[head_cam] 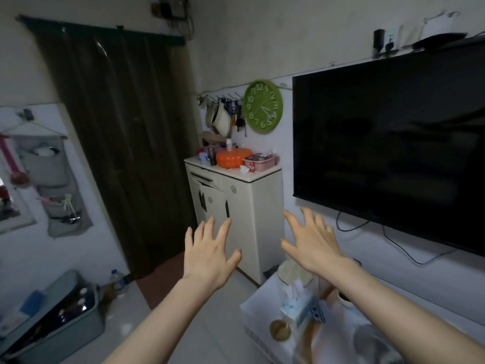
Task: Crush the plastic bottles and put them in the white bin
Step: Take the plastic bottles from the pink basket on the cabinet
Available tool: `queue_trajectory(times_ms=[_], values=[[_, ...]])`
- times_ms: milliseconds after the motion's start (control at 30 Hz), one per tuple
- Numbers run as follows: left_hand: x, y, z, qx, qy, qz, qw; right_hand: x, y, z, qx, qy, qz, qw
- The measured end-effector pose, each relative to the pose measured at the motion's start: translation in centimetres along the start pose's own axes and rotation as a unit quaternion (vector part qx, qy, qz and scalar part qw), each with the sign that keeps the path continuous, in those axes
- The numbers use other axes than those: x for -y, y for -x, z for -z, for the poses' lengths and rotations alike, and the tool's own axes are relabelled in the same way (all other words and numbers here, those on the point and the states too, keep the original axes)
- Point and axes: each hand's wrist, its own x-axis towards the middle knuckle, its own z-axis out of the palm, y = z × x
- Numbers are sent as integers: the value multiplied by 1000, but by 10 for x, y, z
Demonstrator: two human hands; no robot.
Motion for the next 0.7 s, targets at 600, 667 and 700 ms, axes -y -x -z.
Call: queue_trajectory(times_ms=[600, 667, 700], values=[[189, -383, -187, 37, -7, 0, 999, 71, -443, -122, -14, -11, -28, 999], [199, -431, -211, 28, -4, -37, 999, 77, -484, -142, -21, -4, -49, 999], [206, -454, -223, 23, 2, -50, 998, 79, -504, -152, -26, -1, -61, 998]])
